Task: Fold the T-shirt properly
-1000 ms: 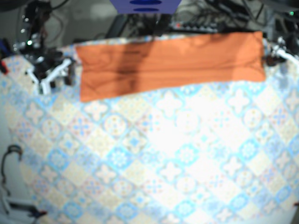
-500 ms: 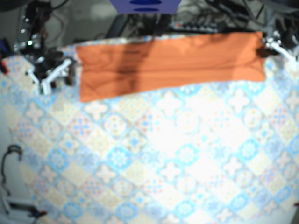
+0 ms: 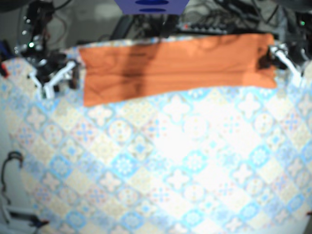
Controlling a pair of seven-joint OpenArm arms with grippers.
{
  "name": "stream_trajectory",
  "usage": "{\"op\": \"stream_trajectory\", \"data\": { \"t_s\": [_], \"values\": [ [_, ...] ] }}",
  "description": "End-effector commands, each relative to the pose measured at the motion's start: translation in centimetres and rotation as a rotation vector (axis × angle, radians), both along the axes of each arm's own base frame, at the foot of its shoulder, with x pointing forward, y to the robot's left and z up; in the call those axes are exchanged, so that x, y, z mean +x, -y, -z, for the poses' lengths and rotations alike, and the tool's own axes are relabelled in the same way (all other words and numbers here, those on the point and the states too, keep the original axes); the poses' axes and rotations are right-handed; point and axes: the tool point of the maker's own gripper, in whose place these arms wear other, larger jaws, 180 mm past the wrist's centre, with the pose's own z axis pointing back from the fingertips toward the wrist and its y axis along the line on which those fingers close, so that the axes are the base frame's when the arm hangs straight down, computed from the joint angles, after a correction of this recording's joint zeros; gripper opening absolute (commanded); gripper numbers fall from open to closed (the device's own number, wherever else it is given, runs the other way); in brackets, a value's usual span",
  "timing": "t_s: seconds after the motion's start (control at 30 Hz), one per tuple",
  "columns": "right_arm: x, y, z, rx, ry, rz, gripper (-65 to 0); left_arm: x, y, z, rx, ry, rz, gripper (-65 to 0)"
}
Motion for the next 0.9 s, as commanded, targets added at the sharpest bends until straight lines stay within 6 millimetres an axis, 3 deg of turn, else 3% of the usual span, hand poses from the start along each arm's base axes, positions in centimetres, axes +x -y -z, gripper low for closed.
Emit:
{"op": "stream_trajectory", "data": {
  "t_s": [0.0,0.27,0.43,0.67,0.87],
  "values": [
    [0.6,0.3,-1.0,-0.005,0.042,-0.002,-29.8,0.5,-0.9,-1.2,0.018,0.026,0.013,-8.2],
    [0.7,0.3,-1.0,-0.005,0.043,0.000,-29.8,-1.3,-4.1,-2.4,0.069,0.017,-0.053,-8.2],
    [0.7,0.4,-1.0,-0.006,0.043,0.000,-29.8,-3.3,-5.6,-0.6,0.050,-0.044,-0.139,-8.2],
    [0.7,0.4,-1.0,-0.006,0.043,0.000,-29.8,-1.5,-3.7,1.6,-0.017,-0.051,-0.151,-8.2],
    [0.7,0.5,-1.0,-0.007,0.043,0.003,-29.8,-1.4,-3.2,3.0,-0.029,-0.073,-0.173,-8.2]
  ]
}}
